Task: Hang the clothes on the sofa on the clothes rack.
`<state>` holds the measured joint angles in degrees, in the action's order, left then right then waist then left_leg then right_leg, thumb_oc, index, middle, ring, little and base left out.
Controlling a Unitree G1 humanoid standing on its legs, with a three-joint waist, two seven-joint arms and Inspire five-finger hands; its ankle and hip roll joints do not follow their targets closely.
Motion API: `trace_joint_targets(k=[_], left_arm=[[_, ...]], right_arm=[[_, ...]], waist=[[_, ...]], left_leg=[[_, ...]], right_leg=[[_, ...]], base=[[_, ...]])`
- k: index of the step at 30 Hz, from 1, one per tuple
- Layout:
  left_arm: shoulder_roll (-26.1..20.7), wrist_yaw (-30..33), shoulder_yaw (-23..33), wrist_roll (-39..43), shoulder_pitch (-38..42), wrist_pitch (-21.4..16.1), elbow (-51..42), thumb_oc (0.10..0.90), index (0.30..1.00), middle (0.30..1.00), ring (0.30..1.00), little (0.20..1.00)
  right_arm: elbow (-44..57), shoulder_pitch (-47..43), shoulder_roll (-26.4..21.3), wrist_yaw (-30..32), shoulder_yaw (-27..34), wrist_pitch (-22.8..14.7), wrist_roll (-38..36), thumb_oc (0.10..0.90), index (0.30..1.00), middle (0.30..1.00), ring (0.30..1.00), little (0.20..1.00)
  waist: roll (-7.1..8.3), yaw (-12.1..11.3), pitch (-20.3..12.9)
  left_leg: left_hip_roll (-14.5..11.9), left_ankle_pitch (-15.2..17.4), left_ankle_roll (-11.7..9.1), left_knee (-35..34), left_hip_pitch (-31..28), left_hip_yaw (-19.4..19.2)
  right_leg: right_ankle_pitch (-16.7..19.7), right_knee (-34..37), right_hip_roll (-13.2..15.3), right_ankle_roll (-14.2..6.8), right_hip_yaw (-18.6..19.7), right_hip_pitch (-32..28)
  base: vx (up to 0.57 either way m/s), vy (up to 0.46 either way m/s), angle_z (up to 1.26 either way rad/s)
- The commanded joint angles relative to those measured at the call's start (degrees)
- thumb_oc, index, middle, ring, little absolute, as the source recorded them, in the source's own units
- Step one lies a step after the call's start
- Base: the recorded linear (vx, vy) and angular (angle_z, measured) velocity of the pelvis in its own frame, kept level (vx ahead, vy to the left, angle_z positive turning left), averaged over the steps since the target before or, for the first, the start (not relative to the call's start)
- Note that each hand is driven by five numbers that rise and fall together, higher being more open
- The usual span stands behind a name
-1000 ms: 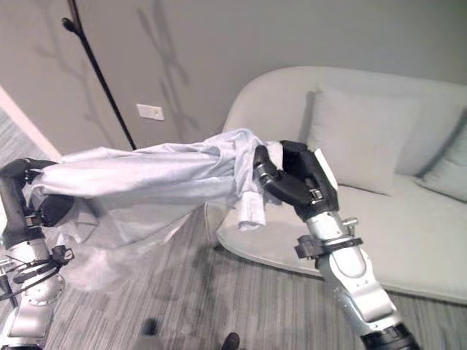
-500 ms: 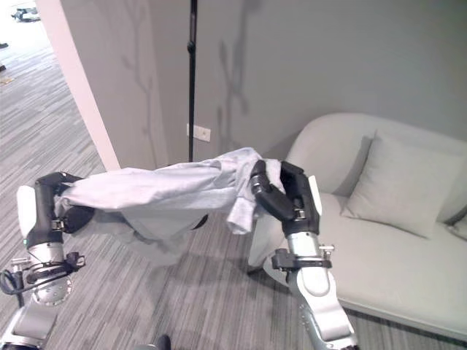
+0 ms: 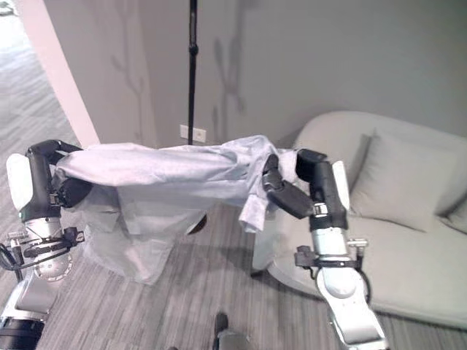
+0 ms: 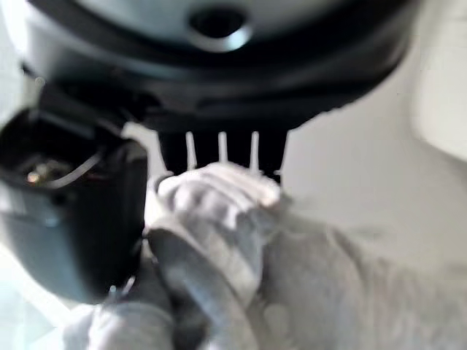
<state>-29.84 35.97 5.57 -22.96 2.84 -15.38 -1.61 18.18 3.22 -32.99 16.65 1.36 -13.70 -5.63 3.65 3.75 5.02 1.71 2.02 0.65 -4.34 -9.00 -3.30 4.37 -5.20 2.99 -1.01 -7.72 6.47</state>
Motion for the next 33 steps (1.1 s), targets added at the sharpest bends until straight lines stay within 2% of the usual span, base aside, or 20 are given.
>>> trace_joint_targets(k=[1, 3, 5, 8, 9, 11, 13, 14, 15, 16, 17, 19, 20, 22, 24, 33], left_arm=[[-5.52, 5.98, 5.54, 0.09, 5.49, -1.81, -0.2, 0.4, 0.3, 0.3, 0.3, 0.3], [-7.5, 6.42, 4.89, -0.82, 7.21, -1.74, -0.09, 0.4, 0.3, 0.3, 0.3, 0.3], [-8.86, 6.75, 4.75, -1.52, 8.72, -1.54, 0.0, 0.4, 0.3, 0.3, 0.3, 0.3], [-11.19, 6.77, 4.52, -3.36, 11.42, -1.01, 0.43, 0.4, 0.3, 0.3, 0.3, 0.3], [-12.09, 6.91, 4.27, -3.95, 12.37, -0.73, 0.76, 0.4, 0.3, 0.3, 0.3, 0.3], [-13.98, 7.26, 3.38, -4.34, 14.56, -0.64, 2.22, 0.4, 0.3, 0.3, 0.3, 0.3], [-15.15, 7.74, 2.69, -4.37, 16.67, -0.35, 3.97, 0.4, 0.3, 0.3, 0.3, 0.3], [-16.84, 8.01, 1.47, -5.71, 19.59, 1.11, 6.11, 0.4, 0.3, 0.3, 0.3, 0.3], [-16.9, 8.16, 1.27, -5.79, 20.1, 1.15, 6.42, 0.4, 0.3, 0.3, 0.3, 0.3], [-18.31, 8.6, 0.37, -6.43, 21.67, 1.59, 7.48, 0.4, 0.3, 0.3, 0.3, 0.3], [-19.71, 9.05, -0.45, -6.65, 23.03, 2.04, 8.3, 0.4, 0.3, 0.3, 0.3, 0.3], [-22.08, 9.74, -2.38, -6.57, 26.49, 2.68, 10.54, 0.4, 0.3, 0.3, 0.3, 0.3], [-25.39, 9.36, -5.98, -7.73, 31.03, 4.61, 15.38, 0.4, 0.3, 0.3, 0.3, 0.3], [-27.74, 9.26, -10.71, -7.92, 35.56, 5.69, 19.89, 0.4, 0.3, 0.3, 0.3, 0.3], [-29.58, 8.58, -12.76, -6.81, 38.2, 6.68, 23.98, 0.4, 0.3, 0.3, 0.3, 0.3], [-33.5, 8.13, -19.76, -3.86, 46.72, 8.52, 33.35, 0.4, 0.3, 0.3, 0.3, 0.3]], right_arm=[[0.54, -5.64, -1.06, 7.42, 10.41, -4.98, 1.84, 0.4, 0.3, 0.3, 0.3, 0.3], [-0.83, -7.1, -2.74, 9.05, 10.75, -3.98, 5.16, 0.4, 0.3, 0.3, 0.3, 0.3], [-1.5, -8.79, -3.8, 9.82, 10.0, -3.4, 6.61, 0.4, 0.3, 0.3, 0.3, 0.3], [-2.5, -11.28, -5.92, 11.37, 9.98, -2.29, 10.65, 0.4, 0.3, 0.3, 0.3, 0.3], [-2.98, -12.42, -6.58, 12.29, 9.91, -2.07, 11.79, 0.4, 0.3, 0.3, 0.3, 0.3], [-4.64, -14.7, -8.23, 14.08, 9.45, -1.14, 14.1, 0.4, 0.3, 0.3, 0.3, 0.3], [-5.48, -15.9, -9.29, 15.01, 9.26, -0.47, 15.64, 0.4, 0.3, 0.3, 0.3, 0.3], [-6.53, -19.04, -11.02, 15.97, 8.7, 0.38, 18.17, 0.4, 0.3, 0.3, 0.3, 0.3], [-6.86, -19.5, -11.07, 16.14, 8.57, 0.35, 18.29, 0.4, 0.3, 0.3, 0.3, 0.3], [-8.21, -21.56, -11.73, 16.85, 7.62, 0.43, 18.66, 0.4, 0.3, 0.3, 0.3, 0.3], [-9.39, -23.88, -12.34, 17.38, 6.17, 0.66, 18.82, 0.4, 0.3, 0.3, 0.3, 0.3], [-13.7, -28.07, -13.49, 18.76, 2.69, 0.69, 18.88, 0.4, 0.3, 0.3, 0.3, 0.3], [-17.73, -31.09, -13.93, 18.17, -0.75, 2.13, 18.24, 0.4, 0.3, 0.3, 0.3, 0.3], [-22.72, -34.58, -15.53, 18.27, -4.31, 2.69, 18.14, 0.4, 0.3, 0.3, 0.3, 0.3], [-25.81, -37.05, -16.76, 17.5, -6.51, 3.87, 18.32, 0.4, 0.3, 0.3, 0.3, 0.3], [-36.43, -45.86, -18.16, 18.4, -12.1, 5.74, 15.93, 0.4, 0.3, 0.3, 0.3, 0.3]], waist=[[1.48, -0.14, -7.51], [1.31, -0.17, -8.3], [0.9, -0.31, -8.55], [1.21, -0.8, -7.11], [1.46, -1.11, -6.73], [1.58, -1.31, -6.01], [1.68, -1.47, -5.29], [1.7, -2.05, -5.04], [1.92, -2.08, -4.95], [1.97, -2.65, -4.71], [1.51, -3.58, -4.61], [0.88, -4.93, -3.8], [0.16, -4.52, -5.02], [0.39, -4.48, -6.69], [0.28, -4.44, -7.97], [-0.41, -4.09, -9.37]], left_leg=[[-6.37, 9.89, -1.91, 7.15, 0.25, -0.89], [-7.65, 9.83, -2.98, 9.71, 0.22, -0.47], [-8.5, 7.94, -3.87, 12.55, 0.55, -0.35], [-10.52, 2.08, -5.26, 24.74, 5.54, -0.09], [-10.89, 0.43, -5.33, 29.34, 7.35, 0.57], [-11.97, -0.77, -4.86, 34.16, 9.87, 0.91], [-11.98, 0.12, -4.38, 34.9, 11.7, 0.62], [-10.18, 5.38, -3.57, 30.28, 15.31, 0.61], [-9.87, 5.08, -3.3, 29.93, 15.35, 0.39], [-8.08, 5.29, -3.2, 26.23, 16.96, 1.31], [-6.24, 4.16, -3.59, 21.65, 18.55, 3.28], [-3.41, -1.99, -4.92, 13.46, 20.07, 7.79], [-3.28, -2.85, -4.71, 9.66, 18.32, 8.73], [-3.12, -3.66, -4.38, 5.74, 14.92, 8.67], [-3.21, -4.15, -4.07, 3.13, 12.69, 7.94], [-2.53, -3.07, -2.99, 1.62, 9.81, 6.74]], right_leg=[[-5.09, 0.92, -0.39, -4.46, -0.48, -1.04], [-5.46, 2.21, -1.36, -3.71, -0.58, -2.64], [-6.09, 3.0, -2.2, -3.06, -0.48, -3.8], [-6.86, 4.49, -3.15, -1.23, -0.45, -6.58], [-7.09, 4.74, -3.45, -0.45, -0.42, -7.48], [-7.86, 4.93, -3.8, 0.47, -0.41, -8.79], [-8.27, 4.9, -3.58, 0.54, -0.27, -9.3], [-8.9, 5.51, -3.0, -0.05, 0.65, -10.62], [-8.71, 5.6, -2.68, -0.18, 0.66, -10.43], [-8.9, 5.97, -2.51, -0.54, 1.35, -10.77], [-9.37, 6.13, -2.85, -0.65, 2.2, -11.54], [-9.8, 5.81, -3.63, -0.29, 3.6, -12.43], [-10.94, 5.51, -4.16, -0.41, 4.03, -13.54], [-11.27, 5.54, -3.58, -0.73, 3.91, -13.94], [-11.45, 5.61, -3.12, -1.22, 3.99, -14.01], [-11.13, 5.85, -1.94, -2.66, 4.75, -14.09]], base=[[0.18, -0.098, 0.1], [0.27, -0.142, -0.02], [0.24, -0.135, -0.03], [0.13, -0.154, -0.11], [0.11, -0.138, -0.11], [0.11, -0.097, -0.15], [0.1, -0.007, -0.09], [0.1, 0.055, -0.14], [0.13, 0.081, -0.17], [0.07, 0.093, -0.19], [0.12, 0.113, -0.14], [0.13, 0.093, -0.38], [0.18, 0.092, -0.71], [0.23, 0.108, -0.51], [0.14, 0.105, -0.16], [0.04, 0.063, -0.02]])
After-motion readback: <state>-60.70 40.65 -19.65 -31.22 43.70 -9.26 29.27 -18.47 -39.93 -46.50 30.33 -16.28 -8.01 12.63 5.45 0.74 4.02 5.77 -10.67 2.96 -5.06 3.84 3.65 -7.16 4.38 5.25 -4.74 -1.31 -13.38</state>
